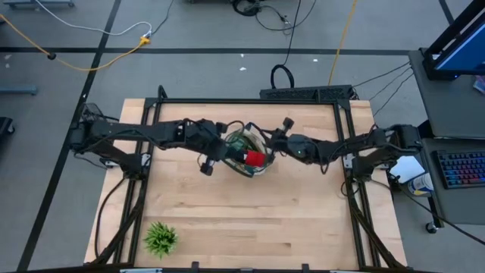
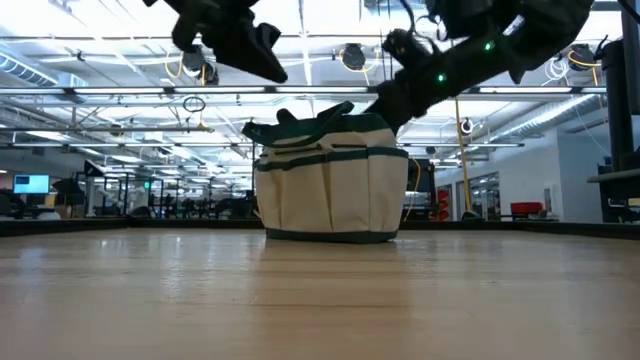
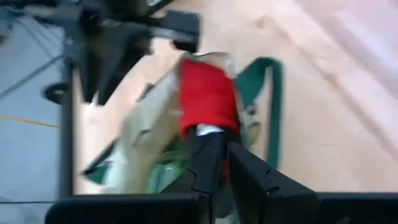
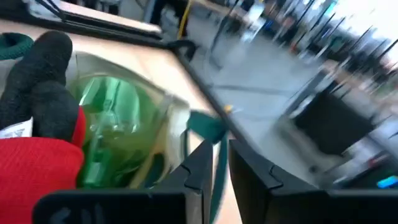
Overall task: Pick & Place Garden tools in Gardening bag
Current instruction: Put the red gloves into the gardening bag, then return to Home Position
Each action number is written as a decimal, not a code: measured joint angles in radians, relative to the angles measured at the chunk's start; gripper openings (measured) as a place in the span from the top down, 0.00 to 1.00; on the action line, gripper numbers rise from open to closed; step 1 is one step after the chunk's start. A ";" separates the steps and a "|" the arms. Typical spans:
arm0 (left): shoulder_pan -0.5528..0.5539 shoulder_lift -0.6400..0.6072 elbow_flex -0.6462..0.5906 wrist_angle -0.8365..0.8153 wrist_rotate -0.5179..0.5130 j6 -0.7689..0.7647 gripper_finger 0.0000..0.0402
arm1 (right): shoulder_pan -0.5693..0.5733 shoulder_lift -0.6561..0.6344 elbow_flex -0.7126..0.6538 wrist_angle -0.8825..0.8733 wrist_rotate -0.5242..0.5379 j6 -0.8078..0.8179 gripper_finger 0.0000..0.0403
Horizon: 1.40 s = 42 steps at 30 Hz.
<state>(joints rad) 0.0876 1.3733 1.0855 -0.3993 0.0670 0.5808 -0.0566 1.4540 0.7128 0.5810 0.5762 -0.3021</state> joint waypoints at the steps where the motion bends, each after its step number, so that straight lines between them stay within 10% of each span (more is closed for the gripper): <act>1: 0.000 0.000 0.000 -0.012 0.014 -0.015 0.90 | -0.020 0.000 0.000 -0.023 -0.038 0.051 0.89; 26: 0.045 0.309 0.003 0.128 -0.035 0.082 0.98 | -0.146 0.005 0.000 -0.176 -0.427 0.281 1.00; 42: 0.044 0.084 -0.001 0.102 -0.051 0.041 0.99 | -0.145 0.005 0.000 -0.175 -0.508 0.210 1.00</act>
<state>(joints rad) 0.1318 1.4576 1.0847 -0.2971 0.0156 0.6215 -0.2012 1.4590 0.7124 0.4057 0.0682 -0.0919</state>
